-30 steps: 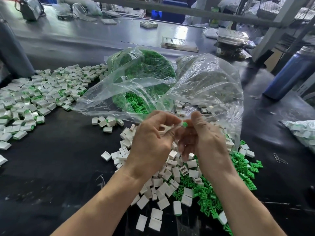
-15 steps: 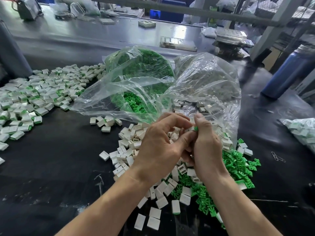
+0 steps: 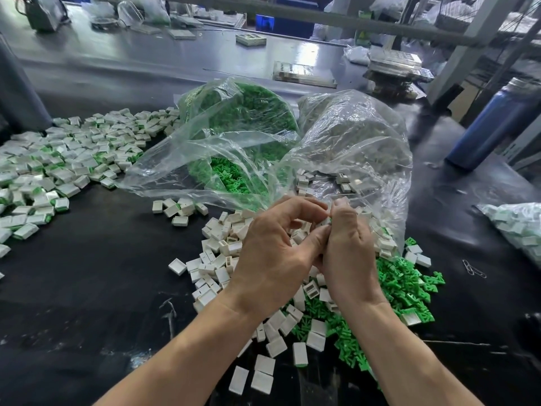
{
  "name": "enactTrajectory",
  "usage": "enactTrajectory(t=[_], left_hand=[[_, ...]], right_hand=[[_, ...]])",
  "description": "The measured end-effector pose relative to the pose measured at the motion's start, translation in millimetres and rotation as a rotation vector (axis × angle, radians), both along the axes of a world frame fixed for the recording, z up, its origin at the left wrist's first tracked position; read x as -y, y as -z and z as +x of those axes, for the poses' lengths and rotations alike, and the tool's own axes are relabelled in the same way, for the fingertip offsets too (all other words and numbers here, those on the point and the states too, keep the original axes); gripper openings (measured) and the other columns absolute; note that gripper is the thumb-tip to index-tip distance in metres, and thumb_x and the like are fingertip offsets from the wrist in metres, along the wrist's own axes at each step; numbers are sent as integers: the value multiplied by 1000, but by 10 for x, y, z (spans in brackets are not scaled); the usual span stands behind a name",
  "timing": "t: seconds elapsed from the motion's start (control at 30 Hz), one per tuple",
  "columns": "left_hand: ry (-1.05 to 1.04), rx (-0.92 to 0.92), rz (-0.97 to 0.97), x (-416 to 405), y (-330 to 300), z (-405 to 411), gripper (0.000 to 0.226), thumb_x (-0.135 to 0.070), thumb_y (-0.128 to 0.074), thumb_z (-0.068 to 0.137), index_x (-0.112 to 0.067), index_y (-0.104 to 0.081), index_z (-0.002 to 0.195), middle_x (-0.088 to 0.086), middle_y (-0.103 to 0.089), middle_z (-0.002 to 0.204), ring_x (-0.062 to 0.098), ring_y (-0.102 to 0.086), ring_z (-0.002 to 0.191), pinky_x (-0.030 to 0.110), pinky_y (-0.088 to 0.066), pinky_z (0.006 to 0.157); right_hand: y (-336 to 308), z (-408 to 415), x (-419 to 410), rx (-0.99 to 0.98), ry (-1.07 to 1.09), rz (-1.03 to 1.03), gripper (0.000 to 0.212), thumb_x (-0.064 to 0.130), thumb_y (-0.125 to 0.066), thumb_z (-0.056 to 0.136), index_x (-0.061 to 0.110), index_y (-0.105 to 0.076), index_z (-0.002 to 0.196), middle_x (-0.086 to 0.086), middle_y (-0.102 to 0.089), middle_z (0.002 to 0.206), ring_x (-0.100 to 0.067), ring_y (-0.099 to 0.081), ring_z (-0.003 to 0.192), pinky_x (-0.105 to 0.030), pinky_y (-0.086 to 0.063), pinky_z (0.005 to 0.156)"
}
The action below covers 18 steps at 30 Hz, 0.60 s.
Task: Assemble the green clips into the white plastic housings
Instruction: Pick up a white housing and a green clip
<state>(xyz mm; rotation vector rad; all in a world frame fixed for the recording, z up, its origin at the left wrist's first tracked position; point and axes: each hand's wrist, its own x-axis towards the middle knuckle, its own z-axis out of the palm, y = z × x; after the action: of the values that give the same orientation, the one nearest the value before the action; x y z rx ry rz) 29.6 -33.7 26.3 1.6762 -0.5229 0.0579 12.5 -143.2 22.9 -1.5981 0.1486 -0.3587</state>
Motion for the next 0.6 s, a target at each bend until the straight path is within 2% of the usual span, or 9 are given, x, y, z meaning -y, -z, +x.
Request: enactTrajectory(t=[0.07,0.13,0.23,0.37,0.43,0.5,0.6], left_hand=[[-3,1,-3,-5,-7,-5,9,-9,-77,92,-14,-75,99,-7,-73,111,10,-69,105,27,-57,92],[-3,10,-1,-12,-11,-11,9,-9,-77,92,-14,-75,99,-8,-74,109,9,-69,104,25,-56,91],[-8,17,2,-14,-12,-16,9,-8,-77,92,-14,-76,99,-8,-74,108,8,-70,103,23,-56,90],[-16,25,-1,-11,-18,-16,10,-7,-77,92,-13,-76,100,-8,-74,109,7,-70,102,20,-55,88],[-14,20,-9,-11,-17,-12,10,-9,-77,92,-14,-76,100,-9,-74,109,6,-70,102,20,-56,88],[-1,-15,-23,-15,-16,-5,9,-12,-76,93,-14,-76,101,-9,-75,110,6,-71,101,24,-59,87],[1,-63,-74,-48,-10,8,7,-15,-75,94,-14,-75,101,-9,-76,103,6,-73,92,19,-58,78]], right_hand=[[4,4,-3,7,8,-2,50,45,-32,103,43,-78,84,5,-77,78,-10,-75,77,-35,-60,65],[-11,-4,-13,12,13,-3,51,41,-33,102,45,-75,74,11,-72,67,-3,-69,66,-24,-54,55],[-28,-21,-25,27,9,12,51,40,-33,102,47,-75,74,15,-69,64,-1,-68,64,-20,-52,54],[-39,-31,-40,50,-2,27,68,27,-29,110,46,-71,61,19,-57,49,5,-54,45,-10,-41,43],[-29,-31,-44,59,8,52,66,34,-30,111,44,-72,62,15,-53,46,2,-47,41,-17,-38,39],[-15,-28,-19,42,22,65,62,49,-31,111,43,-75,67,11,-50,45,-3,-44,40,-22,-36,37],[1,-21,83,21,2,-19,65,62,-31,108,32,-76,71,9,-48,49,-6,-42,43,-19,-34,38]])
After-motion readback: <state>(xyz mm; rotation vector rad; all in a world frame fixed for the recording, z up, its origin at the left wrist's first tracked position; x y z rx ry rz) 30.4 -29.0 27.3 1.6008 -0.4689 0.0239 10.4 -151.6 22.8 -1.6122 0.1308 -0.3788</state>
